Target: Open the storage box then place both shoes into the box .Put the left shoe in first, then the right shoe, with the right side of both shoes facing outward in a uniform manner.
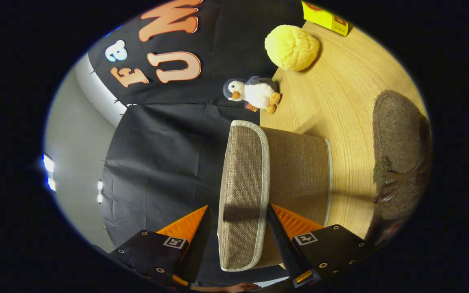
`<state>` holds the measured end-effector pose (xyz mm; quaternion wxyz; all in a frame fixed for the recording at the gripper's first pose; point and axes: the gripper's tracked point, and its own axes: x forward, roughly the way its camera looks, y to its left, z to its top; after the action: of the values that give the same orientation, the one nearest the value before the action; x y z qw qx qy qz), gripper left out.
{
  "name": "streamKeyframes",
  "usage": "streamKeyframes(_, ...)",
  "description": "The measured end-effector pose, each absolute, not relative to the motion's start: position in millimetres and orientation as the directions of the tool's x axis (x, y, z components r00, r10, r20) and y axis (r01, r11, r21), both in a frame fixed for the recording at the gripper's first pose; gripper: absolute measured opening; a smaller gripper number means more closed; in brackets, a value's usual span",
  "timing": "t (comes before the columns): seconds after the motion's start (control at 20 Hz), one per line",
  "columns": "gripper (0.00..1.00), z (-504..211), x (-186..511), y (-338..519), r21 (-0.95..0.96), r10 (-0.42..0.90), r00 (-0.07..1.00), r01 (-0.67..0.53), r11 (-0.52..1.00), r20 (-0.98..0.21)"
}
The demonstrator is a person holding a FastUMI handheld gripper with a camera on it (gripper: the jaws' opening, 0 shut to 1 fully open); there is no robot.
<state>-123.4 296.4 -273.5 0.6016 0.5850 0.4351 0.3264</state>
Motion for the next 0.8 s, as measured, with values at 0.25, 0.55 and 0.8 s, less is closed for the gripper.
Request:
streamKeyframes(0.25, 0.73, -260, -129, 286, 0.988, 0.908, 0.400, 0.140, 0.072, -0.122)
streamKeyframes(0.55, 0.36, -222, -108, 268, 0.993, 0.864, 0.500, 0.118, -0.003, -0.057)
streamKeyframes(0.8, 0.34, -204, -104, 284, 0.994, 0.882, 0.469, 0.110, -0.017, -0.037)
